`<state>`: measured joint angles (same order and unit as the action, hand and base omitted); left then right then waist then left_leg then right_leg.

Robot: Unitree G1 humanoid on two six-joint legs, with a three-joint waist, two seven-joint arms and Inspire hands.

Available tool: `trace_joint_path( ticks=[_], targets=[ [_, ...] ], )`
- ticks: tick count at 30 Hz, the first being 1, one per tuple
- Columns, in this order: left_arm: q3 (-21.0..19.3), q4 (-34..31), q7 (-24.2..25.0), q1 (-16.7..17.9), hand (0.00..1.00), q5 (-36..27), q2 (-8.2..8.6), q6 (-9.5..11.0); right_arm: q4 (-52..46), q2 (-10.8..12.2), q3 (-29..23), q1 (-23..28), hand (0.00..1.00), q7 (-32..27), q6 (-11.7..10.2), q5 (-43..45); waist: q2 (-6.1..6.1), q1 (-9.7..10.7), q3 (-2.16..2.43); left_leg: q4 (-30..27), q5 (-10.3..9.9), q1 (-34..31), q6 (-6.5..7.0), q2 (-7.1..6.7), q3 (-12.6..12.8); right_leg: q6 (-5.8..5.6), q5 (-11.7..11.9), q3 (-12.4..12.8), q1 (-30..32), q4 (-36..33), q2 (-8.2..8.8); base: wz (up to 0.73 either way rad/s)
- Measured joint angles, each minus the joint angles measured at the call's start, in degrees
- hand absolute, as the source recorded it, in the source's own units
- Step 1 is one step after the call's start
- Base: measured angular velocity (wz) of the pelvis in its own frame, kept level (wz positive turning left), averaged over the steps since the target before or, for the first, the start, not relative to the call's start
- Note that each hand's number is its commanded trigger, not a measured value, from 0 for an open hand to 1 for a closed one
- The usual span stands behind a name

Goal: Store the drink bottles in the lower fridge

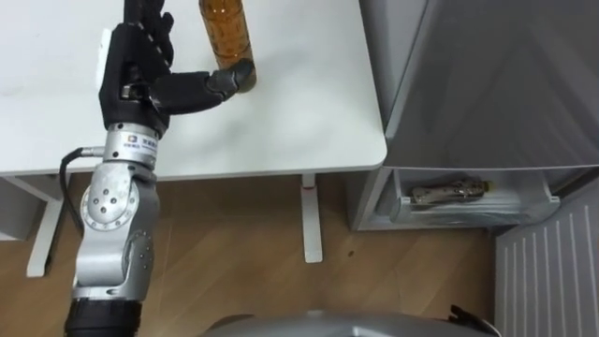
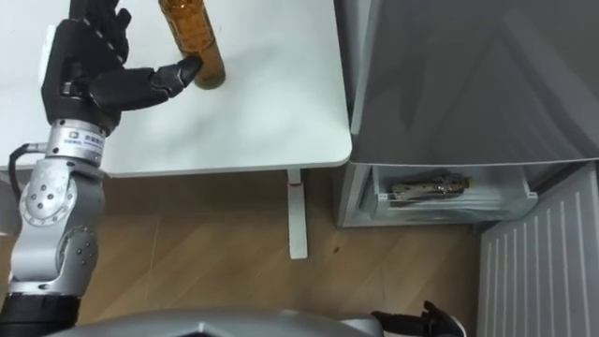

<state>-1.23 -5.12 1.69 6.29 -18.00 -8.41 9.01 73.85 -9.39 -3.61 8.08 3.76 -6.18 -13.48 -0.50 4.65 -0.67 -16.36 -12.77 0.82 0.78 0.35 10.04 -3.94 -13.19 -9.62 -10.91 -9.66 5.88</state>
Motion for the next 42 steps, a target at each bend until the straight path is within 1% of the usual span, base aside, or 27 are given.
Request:
trace_joint_path(
  ticks=[2,6,11,14,16,19,20,21,23,25,26,28,30,31,33,35,36,37,38,39,40,41,42],
  targets=[
    [0.0,0.4,0.0,0.0,0.0,-0.1,0.0,0.0,0.2,0.0,0.0,0.0,0.0,0.0,0.0,0.0,-0.22,0.1,-0.1,0.2,0.0,0.4,-0.04,0.0,0.2,0.0,0.0,0.1,-0.1,0.0,0.02,-0.07],
    [0.1,2.8,-0.6,0.0,0.0,-0.4,0.0,0.0,0.5,0.2,0.0,-0.1,0.0,-0.3,0.0,0.0,-0.33,0.1,0.03,0.6,0.1,0.9,-0.19,0.02,0.5,0.01,0.0,0.2,-0.1,0.0,0.03,-0.04],
    [0.4,5.4,-1.7,-0.1,0.0,-0.8,0.01,0.0,1.2,0.5,0.1,-0.3,0.0,-1.2,0.0,0.1,-0.52,0.4,-0.05,0.7,0.1,1.4,-0.21,0.02,0.7,0.01,0.0,0.2,-0.4,0.0,0.05,0.0],
    [0.3,6.3,-3.5,-0.2,0.0,-2.8,0.02,0.0,1.2,1.1,0.1,-0.5,0.0,-1.4,0.0,0.1,-0.97,0.5,-0.38,0.7,0.2,1.5,-0.21,0.1,0.8,0.01,0.0,0.4,-0.4,0.0,0.05,-0.03],
    [0.3,7.1,-4.3,-0.3,0.0,-2.8,0.01,0.0,1.2,1.2,0.1,-0.5,0.0,-1.8,0.1,0.1,-1.03,0.5,-0.42,0.7,0.1,1.6,-0.21,0.11,1.2,0.01,0.0,0.9,-0.4,0.0,0.06,-0.08],
    [0.2,11.2,-6.2,-2.7,0.0,-2.7,0.01,-0.1,1.2,1.2,0.1,-0.7,0.0,-1.8,0.5,0.0,-0.91,0.5,-0.48,0.7,0.1,1.7,-0.21,0.22,1.6,0.01,0.0,1.5,-0.3,0.0,0.03,-0.09],
    [0.2,12.7,-7.0,-3.8,0.0,-2.8,0.0,-0.3,1.1,1.1,0.1,-0.7,0.0,-1.8,0.8,0.1,-0.82,0.8,-0.48,0.7,0.1,1.7,-0.21,0.24,1.7,0.02,0.0,1.6,-0.2,0.0,0.02,-0.05],
    [0.2,13.5,-7.9,-4.2,0.0,-2.9,0.01,-0.4,0.9,1.1,-0.1,-0.7,0.0,-1.8,0.9,0.1,-0.69,1.4,-0.46,0.7,0.1,1.7,-0.21,0.26,1.7,0.06,0.0,1.7,-0.1,0.0,0.01,-0.06],
    [0.1,13.8,-8.3,-4.4,0.0,-2.9,0.05,-0.4,0.2,1.1,-0.3,-0.2,0.0,-1.8,1.2,0.1,-0.46,1.7,-0.36,0.9,0.1,1.9,-0.21,0.39,2.4,0.13,0.1,2.1,0.0,0.0,0.0,-0.13],
    [0.1,14.3,-8.3,-4.6,0.0,-4.4,0.06,-0.4,-0.1,1.1,-1.2,0.2,0.0,-1.8,1.5,0.1,-0.25,2.4,-0.21,0.9,0.1,2.0,-0.21,0.42,2.5,0.17,0.1,2.4,0.0,-0.1,-0.02,-0.08],
    [-0.2,14.5,-8.2,-4.7,0.0,-6.1,0.06,-0.4,-0.1,1.0,-1.6,0.2,0.0,-1.7,2.0,0.1,-0.14,3.0,-0.15,0.9,0.1,2.1,-0.21,0.42,2.6,0.17,0.1,2.6,0.0,-0.1,-0.02,-0.07],
    [-0.3,16.3,-8.2,-6.1,0.0,-8.7,0.06,-0.4,0.0,0.9,-2.1,0.8,0.0,-1.8,2.1,0.1,0.12,3.3,-0.03,0.8,0.1,2.3,-0.22,0.5,3.0,0.2,0.1,3.3,-0.1,-0.1,-0.05,-0.09],
    [-0.7,19.1,-8.4,-8.7,0.0,-10.7,0.06,-0.4,0.0,0.8,-2.2,1.3,0.0,-2.3,2.1,0.1,0.55,3.3,-0.17,0.8,0.1,2.6,-0.22,0.67,3.7,0.27,0.2,4.0,0.0,-0.1,-0.08,-0.15],
    [-0.9,19.6,-8.4,-9.1,0.0,-10.8,0.06,-0.4,0.0,0.8,-2.2,1.5,0.0,-2.4,2.1,0.2,0.64,3.4,-0.18,0.8,0.1,2.7,-0.24,0.73,3.9,0.29,0.2,4.1,0.0,-0.1,-0.11,-0.16],
    [-1.1,20.3,-8.5,-10.4,0.0,-11.3,0.05,-0.4,-0.1,0.7,-2.3,1.9,0.0,-2.6,2.1,0.8,0.84,4.3,-0.11,0.8,0.0,2.9,-0.27,0.9,4.2,0.32,0.2,4.5,-0.1,-0.3,-0.24,-0.09],
    [-1.1,21.2,-8.5,-11.7,0.0,-11.1,0.05,-0.4,-0.1,0.7,-2.2,2.3,0.0,-3.0,2.2,0.8,1.02,4.6,-0.24,0.8,0.0,3.0,-0.31,1.05,4.4,0.38,0.3,4.9,0.0,-0.3,-0.42,-0.07],
    [-1.1,22.6,-8.5,-13.2,0.0,-11.1,0.05,-0.4,-0.1,0.7,-2.2,2.6,0.0,-3.3,2.6,0.8,1.13,4.6,-0.31,0.8,0.0,3.0,-0.32,1.14,4.5,0.43,0.3,5.0,0.0,-0.3,-0.51,-0.06],
    [-1.1,23.3,-8.5,-13.9,0.0,-11.1,0.05,-0.4,0.0,0.7,-2.2,2.7,0.0,-3.4,2.7,0.9,1.18,4.7,-0.33,0.8,0.0,3.1,-0.32,1.21,4.7,0.48,0.3,5.1,0.1,-0.3,-0.56,-0.11],
    [-1.3,24.9,-8.6,-15.1,0.0,-11.1,0.05,-0.4,0.0,0.6,-2.2,3.1,0.0,-3.6,3.0,1.8,1.19,4.7,-0.38,0.9,-0.1,3.3,-0.41,1.36,5.0,0.53,0.4,5.8,0.0,-0.4,-0.71,-0.21],
    [-1.8,25.4,-8.8,-15.3,0.0,-11.1,0.05,-0.5,0.0,0.5,-2.2,3.3,0.0,-3.6,3.6,2.7,1.2,4.7,-0.44,1.0,-0.2,3.8,-0.59,1.65,5.6,0.56,0.4,6.4,0.1,-0.6,-0.94,-0.25],
    [-2.1,25.4,-8.9,-15.3,0.0,-11.2,0.05,-0.6,0.0,0.4,-2.2,3.3,0.0,-3.6,3.9,2.9,1.16,4.8,-0.49,1.0,-0.2,3.9,-0.69,1.83,5.7,0.56,0.4,6.6,0.1,-0.9,-1.06,-0.19],
    [-2.2,25.4,-8.9,-15.4,0.0,-11.2,0.05,-0.9,0.0,0.4,-2.2,3.3,0.0,-3.6,4.7,3.2,0.97,5.1,-0.49,1.1,-0.3,3.9,-0.77,1.96,5.8,0.56,0.4,6.7,0.1,-1.1,-1.19,-0.07],
    [-2.2,25.4,-8.9,-15.5,0.0,-11.1,0.04,-1.2,0.0,0.4,-2.2,3.6,0.0,-3.6,5.3,4.0,1.03,5.5,-0.41,1.1,-0.3,4.0,-0.77,2.0,5.9,0.56,0.4,7.2,0.2,-1.1,-1.25,-0.03]
  ],
)
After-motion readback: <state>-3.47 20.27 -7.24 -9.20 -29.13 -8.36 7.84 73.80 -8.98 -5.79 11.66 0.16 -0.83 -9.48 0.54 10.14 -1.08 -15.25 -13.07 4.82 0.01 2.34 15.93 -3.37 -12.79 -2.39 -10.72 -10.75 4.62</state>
